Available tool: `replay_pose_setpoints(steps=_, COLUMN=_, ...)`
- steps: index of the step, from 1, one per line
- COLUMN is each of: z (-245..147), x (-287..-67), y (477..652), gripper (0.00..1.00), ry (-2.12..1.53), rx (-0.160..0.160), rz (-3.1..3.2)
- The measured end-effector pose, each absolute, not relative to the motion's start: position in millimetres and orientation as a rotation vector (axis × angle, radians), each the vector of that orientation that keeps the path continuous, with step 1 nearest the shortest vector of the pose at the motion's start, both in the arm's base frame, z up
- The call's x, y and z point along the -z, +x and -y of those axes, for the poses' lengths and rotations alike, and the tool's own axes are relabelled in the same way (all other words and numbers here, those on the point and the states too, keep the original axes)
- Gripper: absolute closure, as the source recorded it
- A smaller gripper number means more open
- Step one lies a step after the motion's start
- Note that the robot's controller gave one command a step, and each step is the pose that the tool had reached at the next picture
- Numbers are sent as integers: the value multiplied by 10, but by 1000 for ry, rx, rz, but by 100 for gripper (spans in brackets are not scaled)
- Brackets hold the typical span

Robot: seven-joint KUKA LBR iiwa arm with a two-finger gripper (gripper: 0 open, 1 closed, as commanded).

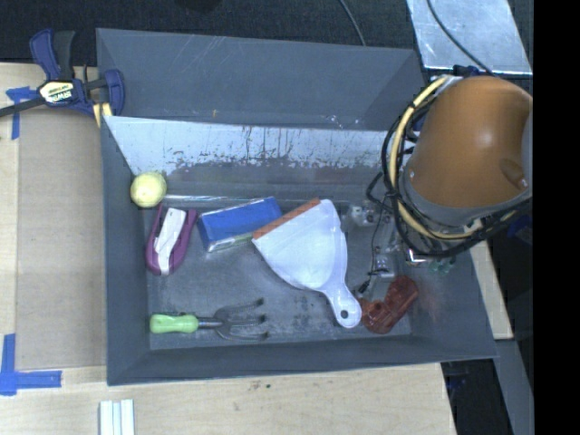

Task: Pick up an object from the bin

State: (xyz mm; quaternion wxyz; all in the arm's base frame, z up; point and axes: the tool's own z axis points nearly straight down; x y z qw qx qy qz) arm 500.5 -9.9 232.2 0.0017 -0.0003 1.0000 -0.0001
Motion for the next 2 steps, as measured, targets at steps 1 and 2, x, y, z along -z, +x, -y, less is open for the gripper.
replay_pose_setpoints(steps=1, z=99, x=-2322, y=5005, gripper=0, ry=-1, rx=0, rz=-3138)
replay_pose_setpoints(steps=2, z=171, x=-1686, y=5081, gripper=0, ry=273, rx=-1, rz=-3123)
